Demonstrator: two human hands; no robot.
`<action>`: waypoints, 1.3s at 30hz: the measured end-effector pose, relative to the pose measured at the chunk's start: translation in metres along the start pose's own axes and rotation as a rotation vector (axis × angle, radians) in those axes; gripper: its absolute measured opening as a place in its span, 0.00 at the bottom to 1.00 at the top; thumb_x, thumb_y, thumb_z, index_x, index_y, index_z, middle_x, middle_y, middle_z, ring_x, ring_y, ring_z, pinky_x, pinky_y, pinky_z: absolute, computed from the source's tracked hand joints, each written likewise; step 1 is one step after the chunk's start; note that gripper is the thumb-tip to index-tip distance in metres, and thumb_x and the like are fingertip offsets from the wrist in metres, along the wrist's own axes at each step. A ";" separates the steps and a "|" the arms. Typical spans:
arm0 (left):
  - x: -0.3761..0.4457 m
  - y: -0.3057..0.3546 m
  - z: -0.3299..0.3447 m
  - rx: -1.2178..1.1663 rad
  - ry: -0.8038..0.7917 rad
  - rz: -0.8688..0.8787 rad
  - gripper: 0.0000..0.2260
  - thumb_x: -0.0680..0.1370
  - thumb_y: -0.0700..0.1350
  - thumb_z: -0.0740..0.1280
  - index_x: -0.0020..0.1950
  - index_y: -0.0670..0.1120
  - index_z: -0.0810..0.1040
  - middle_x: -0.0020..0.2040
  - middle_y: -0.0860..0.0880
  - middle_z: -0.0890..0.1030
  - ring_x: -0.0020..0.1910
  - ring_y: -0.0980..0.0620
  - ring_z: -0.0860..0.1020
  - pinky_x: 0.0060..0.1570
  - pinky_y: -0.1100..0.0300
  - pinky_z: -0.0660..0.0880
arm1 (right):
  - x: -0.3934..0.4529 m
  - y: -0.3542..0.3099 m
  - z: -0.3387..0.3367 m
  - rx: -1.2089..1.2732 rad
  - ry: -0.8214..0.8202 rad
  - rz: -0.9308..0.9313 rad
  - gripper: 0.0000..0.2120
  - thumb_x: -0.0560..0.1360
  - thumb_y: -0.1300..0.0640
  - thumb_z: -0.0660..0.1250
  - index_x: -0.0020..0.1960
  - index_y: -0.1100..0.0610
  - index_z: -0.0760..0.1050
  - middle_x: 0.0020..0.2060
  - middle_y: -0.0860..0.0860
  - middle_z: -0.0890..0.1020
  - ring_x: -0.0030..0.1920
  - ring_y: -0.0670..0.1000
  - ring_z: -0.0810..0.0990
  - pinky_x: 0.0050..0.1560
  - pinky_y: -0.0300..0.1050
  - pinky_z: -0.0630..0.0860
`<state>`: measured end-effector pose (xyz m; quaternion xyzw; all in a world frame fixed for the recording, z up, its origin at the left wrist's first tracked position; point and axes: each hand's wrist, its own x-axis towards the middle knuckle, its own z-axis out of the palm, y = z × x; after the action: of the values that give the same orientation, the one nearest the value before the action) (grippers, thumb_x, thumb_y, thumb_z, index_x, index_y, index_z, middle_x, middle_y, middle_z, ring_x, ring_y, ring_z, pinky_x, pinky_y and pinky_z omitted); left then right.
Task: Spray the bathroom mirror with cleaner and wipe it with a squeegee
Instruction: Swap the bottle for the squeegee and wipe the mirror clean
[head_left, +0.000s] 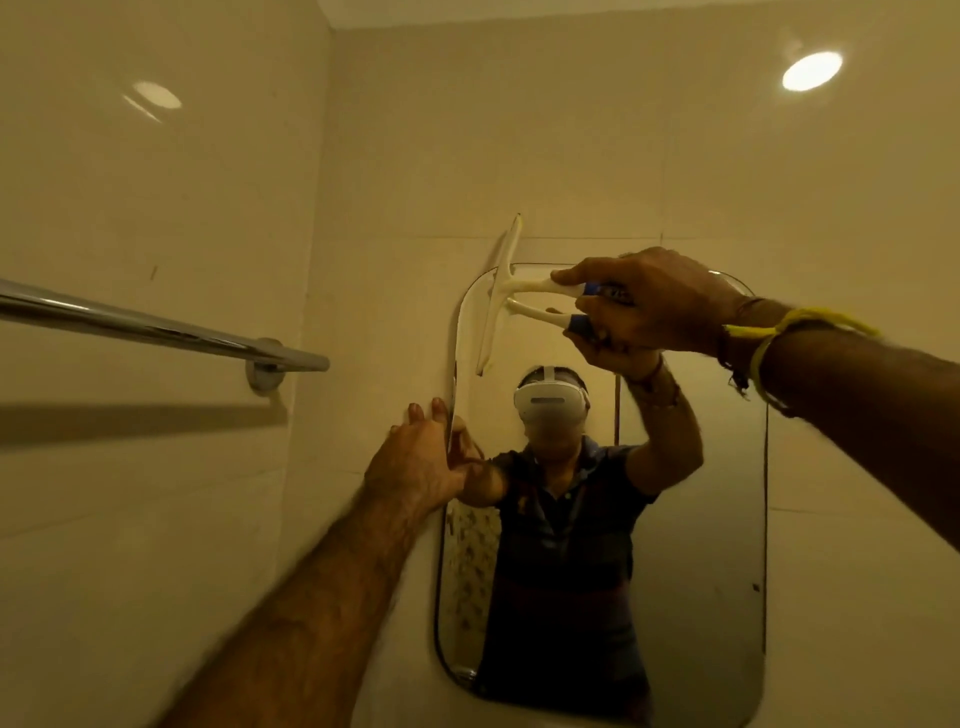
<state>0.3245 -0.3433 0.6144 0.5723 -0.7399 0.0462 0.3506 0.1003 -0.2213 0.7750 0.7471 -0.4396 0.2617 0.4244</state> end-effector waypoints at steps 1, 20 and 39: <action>-0.001 0.001 0.001 -0.004 0.001 -0.007 0.47 0.72 0.62 0.71 0.80 0.50 0.47 0.80 0.43 0.53 0.74 0.39 0.63 0.69 0.46 0.68 | -0.004 0.005 -0.004 0.004 -0.009 0.010 0.18 0.79 0.49 0.63 0.69 0.43 0.71 0.32 0.45 0.77 0.29 0.45 0.73 0.32 0.40 0.69; -0.003 0.022 0.000 0.056 -0.006 -0.118 0.45 0.72 0.68 0.66 0.80 0.46 0.53 0.79 0.41 0.52 0.73 0.34 0.63 0.68 0.39 0.67 | -0.140 0.121 -0.068 0.021 0.042 0.174 0.18 0.77 0.54 0.66 0.67 0.48 0.74 0.32 0.51 0.76 0.29 0.51 0.72 0.32 0.40 0.70; -0.065 0.050 0.022 0.168 0.062 0.050 0.44 0.74 0.69 0.62 0.79 0.55 0.40 0.80 0.46 0.44 0.77 0.33 0.47 0.68 0.29 0.58 | -0.255 0.096 -0.075 0.107 0.116 0.673 0.15 0.77 0.50 0.65 0.63 0.48 0.77 0.51 0.54 0.83 0.42 0.55 0.78 0.46 0.48 0.77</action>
<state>0.2767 -0.2838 0.5772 0.5792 -0.7363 0.1346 0.3228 -0.1074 -0.0698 0.6564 0.5653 -0.6221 0.4519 0.2988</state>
